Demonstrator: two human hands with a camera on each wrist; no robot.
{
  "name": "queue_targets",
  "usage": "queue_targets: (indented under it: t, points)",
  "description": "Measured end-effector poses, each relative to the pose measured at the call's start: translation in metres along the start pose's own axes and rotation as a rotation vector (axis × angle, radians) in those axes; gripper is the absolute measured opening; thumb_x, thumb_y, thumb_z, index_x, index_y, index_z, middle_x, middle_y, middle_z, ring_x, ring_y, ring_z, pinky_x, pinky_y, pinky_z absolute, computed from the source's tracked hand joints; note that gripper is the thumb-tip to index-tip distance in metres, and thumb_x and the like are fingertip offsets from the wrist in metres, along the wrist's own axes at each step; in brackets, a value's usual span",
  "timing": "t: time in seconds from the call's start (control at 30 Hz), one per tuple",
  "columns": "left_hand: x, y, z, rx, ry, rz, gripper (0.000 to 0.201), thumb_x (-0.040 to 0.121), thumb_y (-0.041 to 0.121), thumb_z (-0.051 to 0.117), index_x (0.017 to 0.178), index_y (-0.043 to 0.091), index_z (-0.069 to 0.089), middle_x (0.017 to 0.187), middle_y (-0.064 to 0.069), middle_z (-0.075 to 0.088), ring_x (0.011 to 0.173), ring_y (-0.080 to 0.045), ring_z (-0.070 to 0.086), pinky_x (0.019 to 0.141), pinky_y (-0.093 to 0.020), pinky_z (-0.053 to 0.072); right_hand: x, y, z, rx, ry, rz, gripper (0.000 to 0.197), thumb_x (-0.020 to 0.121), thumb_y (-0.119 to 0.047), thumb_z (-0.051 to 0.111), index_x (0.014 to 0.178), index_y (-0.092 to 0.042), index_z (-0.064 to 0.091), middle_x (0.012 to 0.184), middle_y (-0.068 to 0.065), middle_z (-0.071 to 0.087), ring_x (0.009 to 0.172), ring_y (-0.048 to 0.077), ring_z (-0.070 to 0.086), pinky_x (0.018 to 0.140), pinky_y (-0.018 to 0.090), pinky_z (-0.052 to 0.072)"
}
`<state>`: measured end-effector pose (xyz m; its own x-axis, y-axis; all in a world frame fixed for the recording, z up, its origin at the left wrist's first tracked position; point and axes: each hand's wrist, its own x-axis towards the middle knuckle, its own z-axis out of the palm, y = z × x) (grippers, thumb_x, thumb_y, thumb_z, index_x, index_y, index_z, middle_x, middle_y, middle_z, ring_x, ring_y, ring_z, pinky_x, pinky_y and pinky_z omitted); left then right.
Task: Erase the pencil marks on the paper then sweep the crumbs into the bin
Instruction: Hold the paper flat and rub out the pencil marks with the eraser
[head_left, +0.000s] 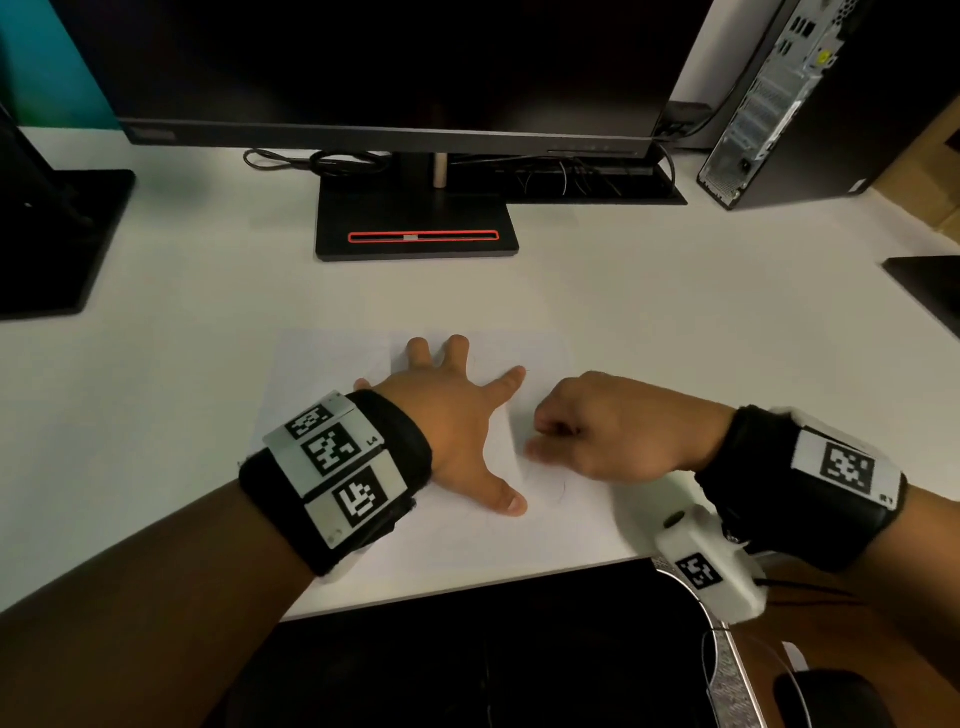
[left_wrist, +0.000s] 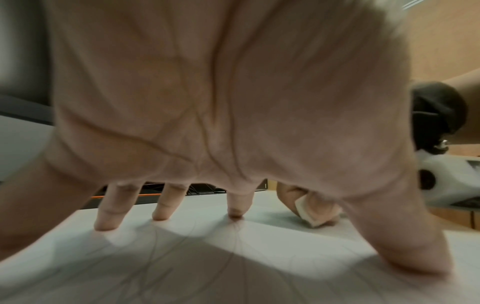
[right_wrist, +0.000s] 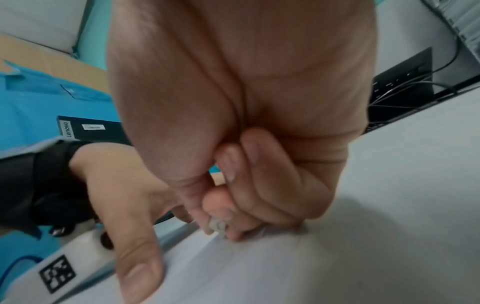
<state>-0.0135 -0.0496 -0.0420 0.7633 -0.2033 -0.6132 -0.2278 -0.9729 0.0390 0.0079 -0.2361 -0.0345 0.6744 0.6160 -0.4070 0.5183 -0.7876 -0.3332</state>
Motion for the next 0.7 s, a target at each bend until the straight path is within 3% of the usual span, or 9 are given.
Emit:
queue_targets:
  t: [0.17,0.3,0.47,0.6,0.7]
  points:
    - [0.0,-0.001,0.0,-0.001,0.006,0.002,0.129,0.055,0.094,0.063,0.147,0.058,-0.021,0.158,0.0,-0.01,0.144,-0.043,-0.005,0.105,-0.066,0.037,0.003,0.008,-0.009,0.02,0.09,0.075,0.044,0.097,-0.034,0.055,0.061,-0.01,0.045,0.055,0.001,0.045,0.052,0.015,0.039,0.052,0.027,0.033]
    - [0.001,-0.001,0.0,0.0,-0.003,0.0,0.13,0.055,0.094,0.062,0.147,0.058,-0.022,0.158,-0.001,-0.011,0.144,-0.044,-0.006,0.105,-0.066,0.037,-0.003,-0.001,0.0,0.033,-0.013,0.015,0.044,0.097,-0.036,0.055,0.061,-0.013,0.045,0.055,-0.002,0.044,0.052,0.013,0.04,0.055,0.029,0.037]
    - [-0.001,0.0,0.0,-0.006,-0.006,-0.001,0.13,0.056,0.093,0.063,0.147,0.058,-0.022,0.159,0.001,-0.012,0.145,-0.043,-0.008,0.106,-0.067,0.035,0.0,0.011,-0.009,0.031,0.107,0.106,0.044,0.098,-0.033,0.054,0.062,-0.008,0.045,0.056,0.003,0.045,0.052,0.015,0.038,0.051,0.026,0.031]
    - [-0.001,-0.001,0.0,-0.005,-0.011,-0.001,0.13,0.056,0.093,0.063,0.147,0.058,-0.023,0.16,-0.002,-0.013,0.145,-0.044,-0.009,0.107,-0.067,0.035,-0.005,0.0,0.001,0.054,-0.014,0.062,0.044,0.097,-0.037,0.054,0.061,-0.013,0.045,0.055,-0.002,0.043,0.051,0.012,0.038,0.051,0.024,0.033]
    - [-0.001,-0.001,-0.001,-0.003,-0.011,-0.002,0.13,0.056,0.094,0.063,0.147,0.057,-0.022,0.159,-0.001,-0.011,0.145,-0.043,-0.007,0.106,-0.066,0.036,-0.001,0.009,-0.008,0.075,0.055,0.113,0.044,0.096,-0.033,0.055,0.06,-0.012,0.042,0.056,0.0,0.037,0.051,0.014,0.033,0.052,0.029,0.031]
